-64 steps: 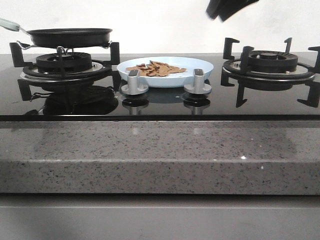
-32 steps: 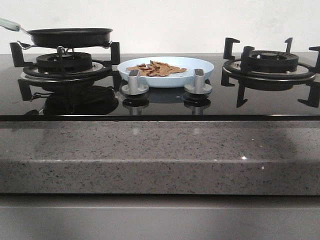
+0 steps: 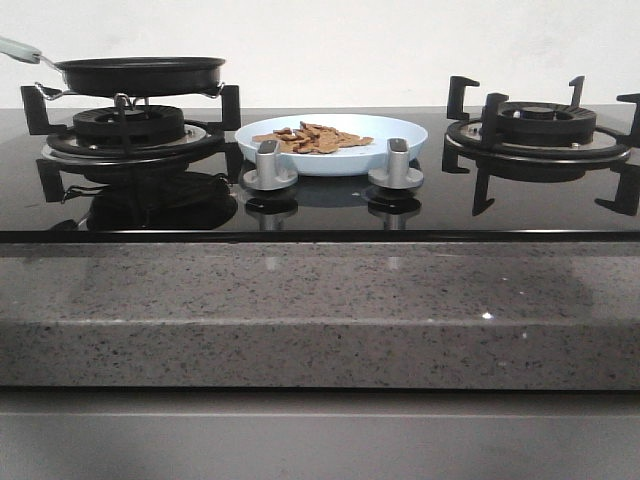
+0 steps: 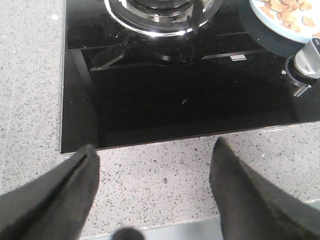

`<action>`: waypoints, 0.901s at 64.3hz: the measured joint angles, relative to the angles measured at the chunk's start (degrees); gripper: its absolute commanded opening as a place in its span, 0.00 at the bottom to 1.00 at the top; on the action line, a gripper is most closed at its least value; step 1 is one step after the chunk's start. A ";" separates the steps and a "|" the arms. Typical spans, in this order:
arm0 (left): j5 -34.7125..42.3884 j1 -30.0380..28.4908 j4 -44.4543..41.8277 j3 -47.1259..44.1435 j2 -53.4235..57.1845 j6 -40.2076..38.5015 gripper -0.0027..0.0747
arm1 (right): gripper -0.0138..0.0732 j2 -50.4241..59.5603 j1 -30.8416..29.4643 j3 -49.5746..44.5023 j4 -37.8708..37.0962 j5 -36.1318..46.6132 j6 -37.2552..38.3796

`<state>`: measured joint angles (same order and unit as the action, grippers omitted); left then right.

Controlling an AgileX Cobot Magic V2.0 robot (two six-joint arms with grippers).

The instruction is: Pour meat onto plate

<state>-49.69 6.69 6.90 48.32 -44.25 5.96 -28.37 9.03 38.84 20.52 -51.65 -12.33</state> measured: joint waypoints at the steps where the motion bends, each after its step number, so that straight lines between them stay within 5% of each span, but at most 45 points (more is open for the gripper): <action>1: -0.04 0.00 0.00 0.00 0.00 0.00 0.63 | 0.46 0.12 0.00 -0.30 0.00 -0.16 0.03; 14: 0.65 0.00 0.00 -0.03 0.00 0.00 0.60 | 0.46 0.35 0.00 -1.61 -0.02 -0.79 0.14; 21: 0.78 0.00 0.00 -0.03 0.00 0.00 0.46 | 0.38 0.35 0.00 -1.61 -0.02 -0.79 0.14; 37: 0.89 0.00 0.00 -0.03 0.00 0.00 0.11 | 0.03 0.35 0.00 -1.61 -0.02 -0.92 0.17; 41: 0.89 0.00 0.00 -0.03 0.00 0.00 0.02 | 0.03 0.35 0.00 -1.61 -0.02 -1.14 0.17; 58: 1.22 0.00 0.00 -0.03 0.00 0.00 0.01 | 0.03 0.35 0.00 -1.61 -0.02 -1.89 0.17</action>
<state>-48.46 6.69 6.90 48.28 -44.25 5.96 -28.02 9.03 37.23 20.49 -53.54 -12.17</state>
